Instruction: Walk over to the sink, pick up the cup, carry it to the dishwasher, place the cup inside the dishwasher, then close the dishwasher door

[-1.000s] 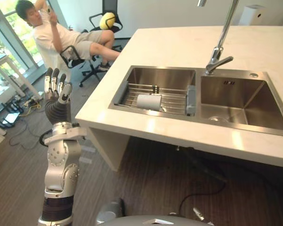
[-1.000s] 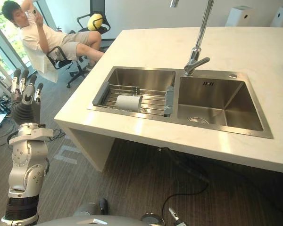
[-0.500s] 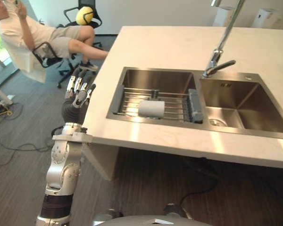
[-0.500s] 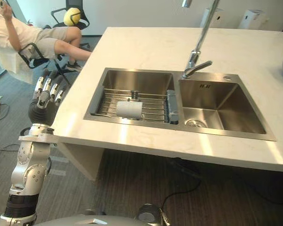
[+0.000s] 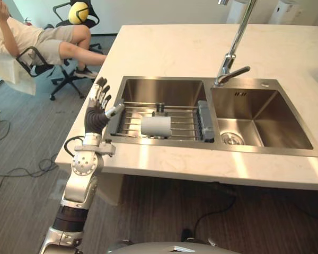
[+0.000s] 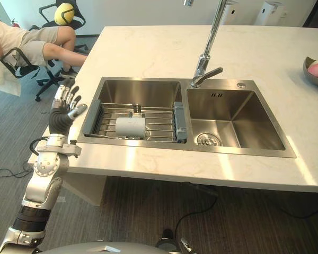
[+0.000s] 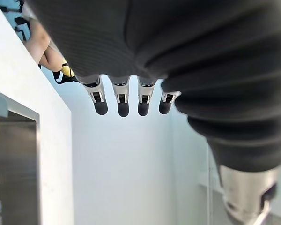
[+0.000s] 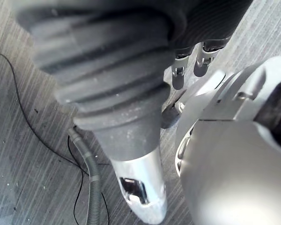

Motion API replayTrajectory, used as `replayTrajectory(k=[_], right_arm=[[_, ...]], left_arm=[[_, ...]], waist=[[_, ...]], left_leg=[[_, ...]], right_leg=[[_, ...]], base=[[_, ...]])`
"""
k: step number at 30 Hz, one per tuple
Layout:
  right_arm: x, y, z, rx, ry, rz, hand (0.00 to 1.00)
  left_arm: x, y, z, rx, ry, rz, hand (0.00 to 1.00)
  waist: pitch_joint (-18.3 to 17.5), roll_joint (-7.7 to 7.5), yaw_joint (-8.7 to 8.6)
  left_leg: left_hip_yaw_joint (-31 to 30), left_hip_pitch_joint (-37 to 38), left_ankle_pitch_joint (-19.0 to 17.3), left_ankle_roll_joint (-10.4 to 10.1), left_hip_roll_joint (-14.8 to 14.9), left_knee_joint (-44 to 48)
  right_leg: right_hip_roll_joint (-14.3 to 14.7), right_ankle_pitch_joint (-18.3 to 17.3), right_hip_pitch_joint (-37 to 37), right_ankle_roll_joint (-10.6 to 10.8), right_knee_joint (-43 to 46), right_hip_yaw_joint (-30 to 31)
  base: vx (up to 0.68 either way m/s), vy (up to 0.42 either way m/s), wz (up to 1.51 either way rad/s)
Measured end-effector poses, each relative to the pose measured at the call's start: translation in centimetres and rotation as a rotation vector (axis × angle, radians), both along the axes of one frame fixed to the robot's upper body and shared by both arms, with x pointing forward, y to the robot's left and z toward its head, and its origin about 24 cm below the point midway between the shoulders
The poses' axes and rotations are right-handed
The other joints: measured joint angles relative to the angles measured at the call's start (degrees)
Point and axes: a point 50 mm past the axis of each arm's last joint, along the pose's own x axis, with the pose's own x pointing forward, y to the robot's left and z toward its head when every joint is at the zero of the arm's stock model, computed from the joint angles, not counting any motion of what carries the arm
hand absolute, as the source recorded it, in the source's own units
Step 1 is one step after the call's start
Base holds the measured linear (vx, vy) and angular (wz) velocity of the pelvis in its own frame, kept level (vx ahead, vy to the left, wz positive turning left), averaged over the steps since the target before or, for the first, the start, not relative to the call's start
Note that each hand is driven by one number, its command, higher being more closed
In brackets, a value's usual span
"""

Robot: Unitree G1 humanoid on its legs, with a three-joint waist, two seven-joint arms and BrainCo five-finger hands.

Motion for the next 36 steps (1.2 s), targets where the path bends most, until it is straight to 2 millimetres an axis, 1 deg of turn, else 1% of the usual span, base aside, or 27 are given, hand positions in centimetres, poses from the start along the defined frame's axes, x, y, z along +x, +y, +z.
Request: replayTrajectory(k=[3,4,6,8,9,11,12,14,15,16,19,21,22,24,26,28,31,33,35,36], right_arm=[[-0.2,-0.1,0.0,0.003,-0.006,-0.024,0.00],[-0.2,-0.2,0.0,0.003,-0.008,-0.031,0.00],[-0.2,-0.4,0.1,0.002,-0.018,-0.057,0.00],[-0.1,-0.8,0.2,-0.003,-0.038,-0.076,0.00],[0.0,-0.9,0.3,-0.006,-0.045,-0.080,0.00],[0.1,-1.4,0.5,-0.021,-0.061,-0.081,0.00],[0.2,-1.5,0.5,-0.026,-0.066,-0.083,0.00],[0.2,-1.8,0.6,-0.036,-0.076,-0.105,0.00],[0.1,-1.8,0.6,-0.035,-0.074,-0.111,0.00],[0.0,-1.8,0.6,-0.029,-0.076,-0.137,0.00],[0.0,-1.8,0.6,-0.020,-0.078,-0.157,0.00],[-0.2,-1.9,0.6,-0.018,-0.079,-0.188,0.00],[-0.3,-2.1,0.6,-0.020,-0.081,-0.202,0.00],[-0.5,-2.4,0.7,-0.025,-0.088,-0.237,0.00],[-0.7,-2.5,0.7,-0.023,-0.091,-0.261,0.00],[-0.7,-2.5,0.7,-0.023,-0.092,-0.261,0.00],[-0.6,-2.6,0.7,-0.023,-0.094,-0.264,0.00],[-0.8,-2.6,0.7,-0.023,-0.094,-0.271,0.00],[-0.9,-2.7,0.8,-0.028,-0.095,-0.279,0.00],[-1.0,-2.7,0.8,-0.030,-0.095,-0.279,0.00]], left_arm=[[0.4,-0.3,-0.9,0.158,0.023,0.007,0.00],[0.5,-0.4,-1.0,0.194,0.024,0.004,0.00],[1.4,-1.0,-1.2,0.364,0.022,-0.008,0.00],[1.9,-1.3,-1.1,0.473,0.009,-0.014,0.00],[2.1,-1.3,-1.0,0.495,0.008,-0.014,0.00],[2.5,-1.3,-1.0,0.597,0.012,0.007,0.00],[2.7,-1.3,-1.1,0.635,0.017,0.016,0.00],[3.5,-0.6,-2.0,0.762,0.044,0.067,0.00],[3.7,-0.4,-2.3,0.786,0.050,0.077,0.00],[3.8,0.0,-2.7,0.816,0.061,0.103,0.00],[4.0,0.7,-2.8,0.819,0.067,0.148,0.00],[4.7,1.2,-2.8,0.828,0.082,0.190,0.00],[5.1,1.7,-2.8,0.839,0.092,0.209,0.00],[5.6,3.2,-3.1,0.921,0.110,0.262,0.00],[5.5,3.7,-3.1,0.966,0.089,0.294,0.00],[5.5,3.7,-3.0,0.981,0.071,0.313,0.00],[5.8,3.6,-2.6,0.993,0.052,0.319,0.00],[6.1,3.2,-2.5,1.021,0.034,0.296,0.00],[6.0,2.4,-2.9,1.067,0.018,0.222,0.00],[6.0,2.1,-3.0,1.078,0.011,0.198,0.00]], waist=[[0.00,-0.01,-0.72],[0.00,-0.01,-0.81],[0.00,-0.01,-1.26],[0.01,0.00,-1.76],[0.01,0.00,-1.94],[0.01,0.02,-2.97],[0.01,0.02,-3.06],[0.00,0.23,-3.37],[0.02,0.26,-3.57],[0.02,0.29,-4.23],[0.06,0.35,-4.70],[0.22,0.65,-4.88],[0.31,0.81,-5.00],[0.53,1.12,-5.96],[0.65,1.26,-6.44],[0.92,1.52,-6.36],[1.37,2.30,-6.50],[1.81,2.79,-6.86],[2.13,3.46,-7.91],[2.17,3.62,-7.90]], left_leg=[[-0.01,0.09,0.46,0.30,-0.36,-0.75],[-0.01,0.07,0.57,0.31,-0.40,-0.89],[-0.03,0.09,0.84,0.36,-0.48,-1.43],[-0.03,0.09,1.08,0.36,-0.54,-1.77],[0.00,0.09,1.08,0.36,-0.54,-1.78],[0.23,0.16,1.07,0.35,-0.53,-1.85],[0.33,0.16,1.07,0.34,-0.53,-1.89],[1.01,0.17,1.00,0.23,-0.47,-2.28],[1.27,0.19,1.00,0.22,-0.42,-2.47],[2.00,0.23,1.04,0.15,-0.31,-2.76],[3.19,0.50,0.89,-0.01,-0.19,-2.93],[3.89,0.92,0.86,-0.05,-0.19,-3.38],[4.22,1.00,0.86,-0.05,-0.22,-3.55],[5.19,1.14,0.86,-0.05,-0.24,-3.57],[5.59,1.41,0.80,-0.13,-0.27,-3.57],[6.53,1.87,0.64,-0.24,-0.28,-3.58],[7.20,1.64,0.36,-0.32,-0.40,-3.54],[7.36,1.54,0.36,-0.33,-0.38,-3.53],[8.04,1.61,0.34,-0.41,-0.21,-3.54],[8.34,1.60,0.31,-0.45,-0.20,-3.55]], right_leg=[[-0.32,0.15,-0.21,0.14,-0.35,-0.19],[-0.37,0.17,-0.25,0.16,-0.38,-0.30],[-0.50,0.22,-0.28,0.23,-0.40,-0.69],[-0.54,0.26,-0.39,0.26,-0.41,-0.78],[-0.55,0.27,-0.42,0.27,-0.41,-0.77],[-0.54,0.27,-0.50,0.27,-0.43,-0.58],[-0.52,0.27,-0.60,0.27,-0.44,-0.45],[-0.28,0.44,-1.48,0.30,-0.44,0.74],[-0.24,0.45,-1.61,0.31,-0.44,0.79],[-0.07,0.47,-2.10,0.33,-0.44,1.33],[0.19,0.55,-2.67,0.39,-0.43,2.32],[0.21,0.64,-2.95,0.46,-0.43,2.79],[0.23,0.69,-3.11,0.49,-0.43,3.03],[0.23,1.01,-3.51,0.64,-0.42,3.75],[0.27,1.10,-3.52,0.65,-0.42,4.01],[0.34,1.25,-3.59,0.59,-0.44,4.72],[0.34,1.56,-4.40,0.43,-0.45,5.53],[0.35,1.66,-4.55,0.39,-0.45,5.61],[0.59,1.69,-4.87,0.34,-0.44,6.09],[0.71,1.74,-5.11,0.27,-0.44,6.57]], base=[[-0.04,0.016,0.02],[-0.04,0.003,0.06],[-0.04,0.001,0.07],[-0.02,0.000,0.02],[0.00,0.000,0.00],[-0.01,0.000,-0.05],[-0.01,-0.001,-0.13],[0.00,-0.002,-0.22],[0.01,-0.006,-0.22],[0.01,-0.006,-0.20],[0.02,-0.002,-0.24],[0.01,0.000,-0.20],[-0.01,0.000,-0.16],[-0.02,-0.001,-0.19],[-0.04,-0.008,-0.14],[-0.06,-0.008,-0.22],[-0.09,-0.017,-0.15],[-0.07,-0.024,-0.04],[-0.05,-0.023,-0.11],[-0.03,-0.022,-0.26]])
